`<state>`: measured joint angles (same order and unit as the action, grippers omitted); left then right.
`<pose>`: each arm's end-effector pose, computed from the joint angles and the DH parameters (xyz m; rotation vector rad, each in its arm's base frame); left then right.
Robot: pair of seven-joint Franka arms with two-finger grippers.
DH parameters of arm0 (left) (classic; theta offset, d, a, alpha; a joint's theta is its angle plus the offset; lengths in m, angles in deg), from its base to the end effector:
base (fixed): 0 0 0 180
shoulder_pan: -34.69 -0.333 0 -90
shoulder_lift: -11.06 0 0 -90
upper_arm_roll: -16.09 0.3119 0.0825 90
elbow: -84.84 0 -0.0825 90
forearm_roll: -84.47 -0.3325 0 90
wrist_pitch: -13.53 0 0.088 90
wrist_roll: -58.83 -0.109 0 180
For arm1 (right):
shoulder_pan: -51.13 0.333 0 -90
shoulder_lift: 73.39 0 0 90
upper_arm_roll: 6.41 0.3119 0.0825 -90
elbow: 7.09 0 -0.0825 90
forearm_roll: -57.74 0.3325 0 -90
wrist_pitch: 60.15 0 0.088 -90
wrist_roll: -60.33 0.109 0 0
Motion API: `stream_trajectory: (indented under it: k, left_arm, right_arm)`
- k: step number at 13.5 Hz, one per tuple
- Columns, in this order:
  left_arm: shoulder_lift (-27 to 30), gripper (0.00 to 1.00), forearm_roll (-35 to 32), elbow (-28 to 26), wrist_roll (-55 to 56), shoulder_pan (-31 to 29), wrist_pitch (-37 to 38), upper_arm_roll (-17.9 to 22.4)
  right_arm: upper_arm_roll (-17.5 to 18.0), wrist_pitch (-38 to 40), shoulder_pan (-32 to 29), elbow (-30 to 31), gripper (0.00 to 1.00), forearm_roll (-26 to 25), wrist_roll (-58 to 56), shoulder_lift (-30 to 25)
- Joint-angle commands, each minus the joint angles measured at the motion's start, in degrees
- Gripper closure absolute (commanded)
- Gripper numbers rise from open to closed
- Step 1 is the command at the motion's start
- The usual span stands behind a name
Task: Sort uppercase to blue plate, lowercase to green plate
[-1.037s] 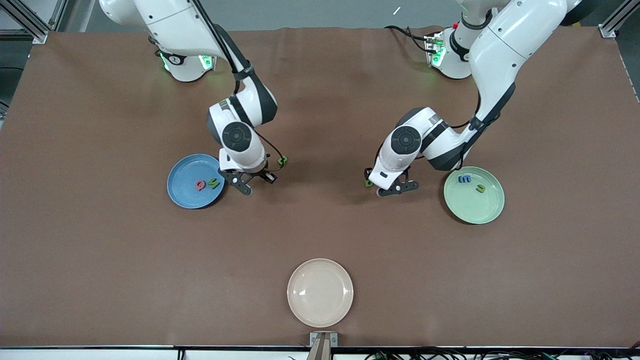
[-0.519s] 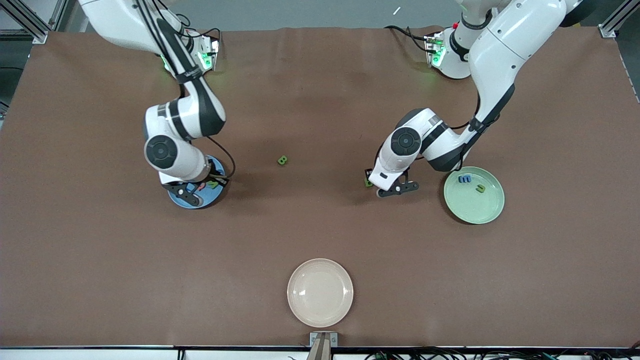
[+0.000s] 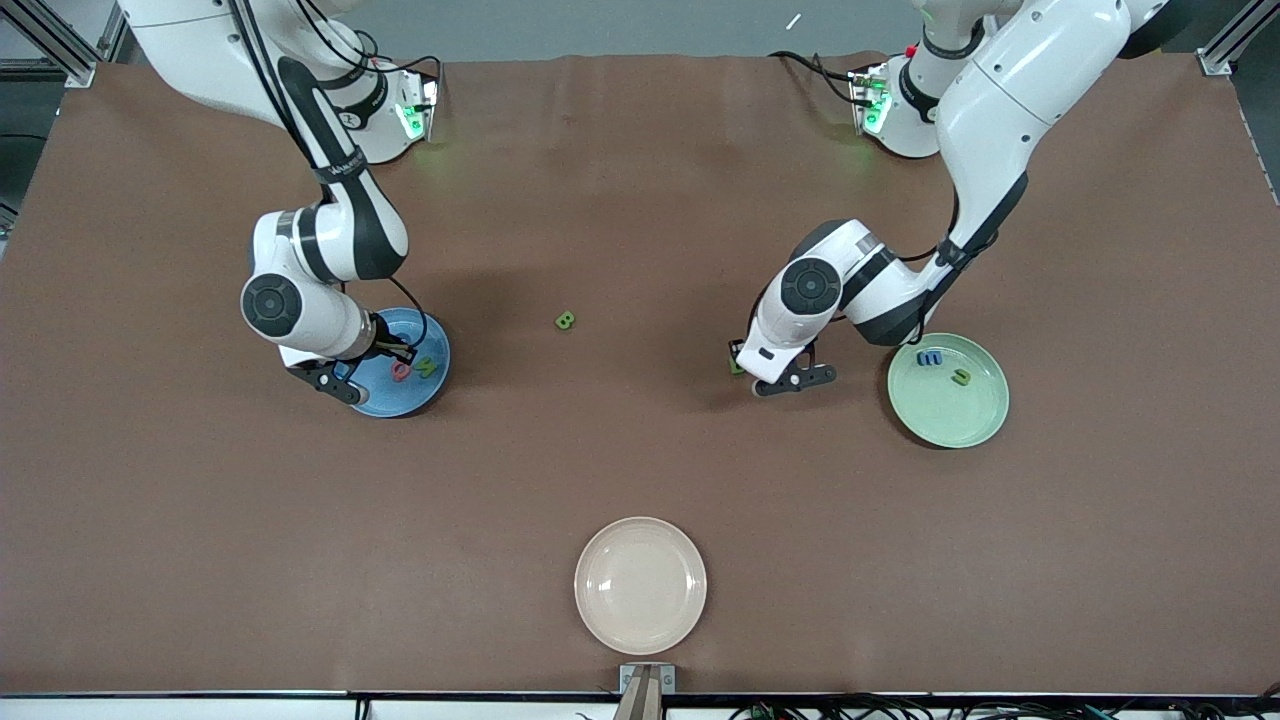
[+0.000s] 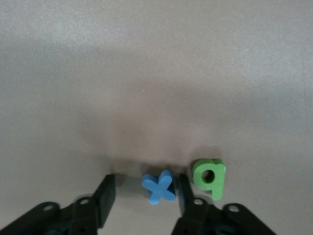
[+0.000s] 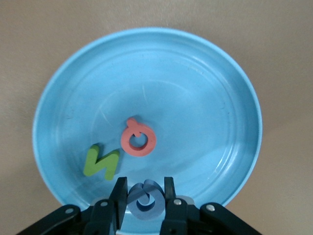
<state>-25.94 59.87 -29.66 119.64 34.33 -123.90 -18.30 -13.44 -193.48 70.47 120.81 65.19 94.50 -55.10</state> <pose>0.4721 -0.3007 0.2087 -3.1093 -0.3249 0.1878 0.4799 0.1070 0.2482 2.9899 -0.7307 -0.3400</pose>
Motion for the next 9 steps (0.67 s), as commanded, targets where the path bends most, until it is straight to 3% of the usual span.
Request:
stream_trajectory:
  k: [1, 6, 7, 8, 9]
  left_arm:
    - [-0.62, 0.5, -0.8, 1.12, 1.06, 0.62, 0.15, 0.29]
    - [-0.7, 0.69, -0.8, 1.12, 1.06, 0.62, 0.15, 0.29]
    - [-0.7, 0.72, -0.8, 1.12, 1.15, 0.62, 0.15, 0.29]
    - [-0.7, 0.74, -0.8, 1.12, 1.06, 0.62, 0.15, 0.29]
    - [-0.7, 0.77, -0.8, 1.12, 1.06, 0.62, 0.15, 0.29]
  right_arm:
    - [0.62, -1.67, -0.44, 2.97, 0.99, -0.78, -0.24, -1.94]
    - [0.7, -2.64, -0.36, 2.97, 0.95, -0.78, -0.07, -1.15]
    - [0.7, -2.64, -0.36, 2.88, 0.77, -0.69, -0.07, -0.98]
    - [0.79, -2.64, -0.18, 2.88, 0.31, -0.69, -0.07, -0.89]
    - [0.79, -2.64, -0.01, 2.8, 0.02, -0.69, 0.02, -0.97]
